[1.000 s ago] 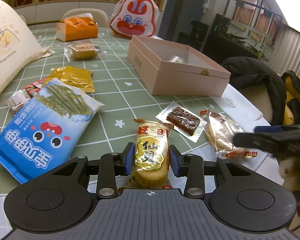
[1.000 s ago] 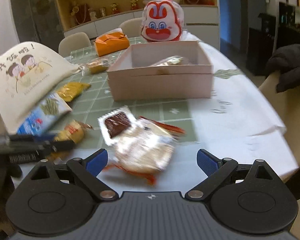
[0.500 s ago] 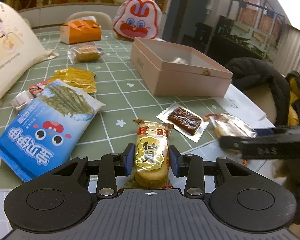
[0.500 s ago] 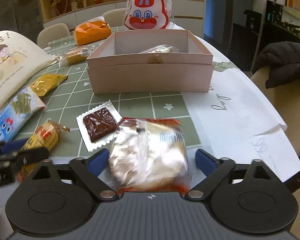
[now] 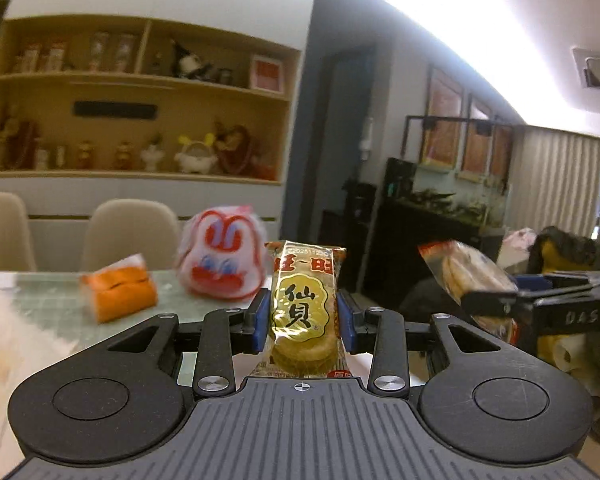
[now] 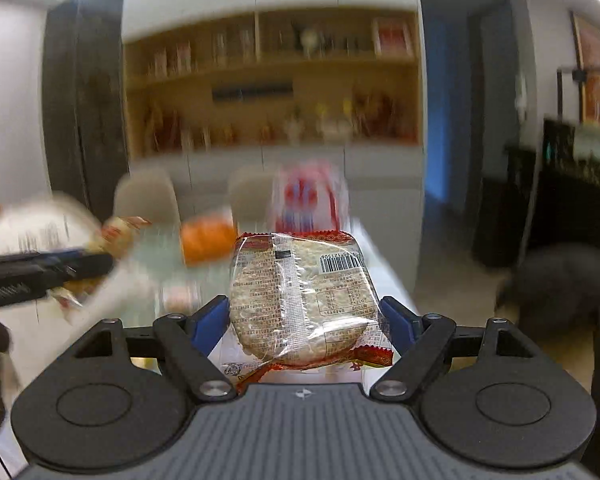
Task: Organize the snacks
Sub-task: 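Lower both snacks into the pink box and open both grippers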
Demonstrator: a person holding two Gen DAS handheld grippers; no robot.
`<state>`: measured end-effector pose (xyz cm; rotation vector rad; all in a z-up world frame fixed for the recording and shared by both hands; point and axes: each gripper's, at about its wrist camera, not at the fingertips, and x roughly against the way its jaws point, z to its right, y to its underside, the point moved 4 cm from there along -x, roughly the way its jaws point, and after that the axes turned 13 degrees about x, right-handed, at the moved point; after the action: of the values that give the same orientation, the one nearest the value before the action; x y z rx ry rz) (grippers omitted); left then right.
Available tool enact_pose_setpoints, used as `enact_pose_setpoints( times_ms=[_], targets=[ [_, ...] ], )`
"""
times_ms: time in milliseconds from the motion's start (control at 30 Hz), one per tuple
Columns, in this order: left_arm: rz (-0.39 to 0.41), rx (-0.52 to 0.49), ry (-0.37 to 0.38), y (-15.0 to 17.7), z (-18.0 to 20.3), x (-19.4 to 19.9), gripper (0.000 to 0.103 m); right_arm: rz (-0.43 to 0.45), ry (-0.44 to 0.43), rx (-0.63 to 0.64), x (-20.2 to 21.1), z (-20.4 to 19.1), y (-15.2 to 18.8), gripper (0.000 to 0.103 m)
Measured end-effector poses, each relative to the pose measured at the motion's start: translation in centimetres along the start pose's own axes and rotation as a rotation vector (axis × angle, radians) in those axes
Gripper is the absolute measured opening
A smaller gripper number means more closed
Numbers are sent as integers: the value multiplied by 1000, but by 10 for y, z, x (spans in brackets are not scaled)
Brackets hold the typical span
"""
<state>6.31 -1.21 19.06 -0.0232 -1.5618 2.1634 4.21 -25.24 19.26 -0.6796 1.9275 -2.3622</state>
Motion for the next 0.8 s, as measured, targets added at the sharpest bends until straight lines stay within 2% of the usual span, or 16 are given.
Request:
enact_pose_setpoints(
  times_ms=[100, 167, 233, 333, 367, 433, 500, 567, 600, 633, 733, 767, 800],
  targets=[
    [-124, 107, 41, -12, -10, -65, 40, -18, -27, -32, -32, 19, -27, 82],
    [-168, 177, 19, -7, -25, -104, 40, -60, -43, -67, -61, 30, -32, 81],
    [-225, 216, -2, 7, -40, -141, 40, -103, -54, -97, -92, 38, -29, 81],
    [-386, 330, 39, 41, -69, -190, 40, -163, -68, -122, -138, 43, -15, 81],
    [-420, 339, 36, 52, -76, -201, 40, -186, -71, -128, -153, 44, -9, 81],
    [-417, 279, -16, 65, -85, -213, 41, -245, -76, -143, -184, 44, 6, 81],
    [-389, 243, -10, 66, -91, -211, 41, -302, -93, -165, -214, 43, 21, 82],
    [-399, 285, 47, 61, -101, -204, 41, -352, -133, -184, -237, 37, 34, 83],
    [-400, 300, 40, 59, -106, -200, 42, -372, -139, -190, -246, 35, 39, 83],
    [-402, 303, 16, 56, -109, -198, 42, -389, -128, -190, -253, 32, 43, 83],
    [-452, 271, 16, 61, -109, -203, 42, -402, -75, -153, -261, 25, 44, 83],
    [-444, 284, 22, 63, -109, -201, 42, -400, -66, -146, -260, 23, 42, 83],
    [-414, 339, 51, 62, -113, -198, 42, -393, -53, -145, -255, 20, 39, 83]
  ],
)
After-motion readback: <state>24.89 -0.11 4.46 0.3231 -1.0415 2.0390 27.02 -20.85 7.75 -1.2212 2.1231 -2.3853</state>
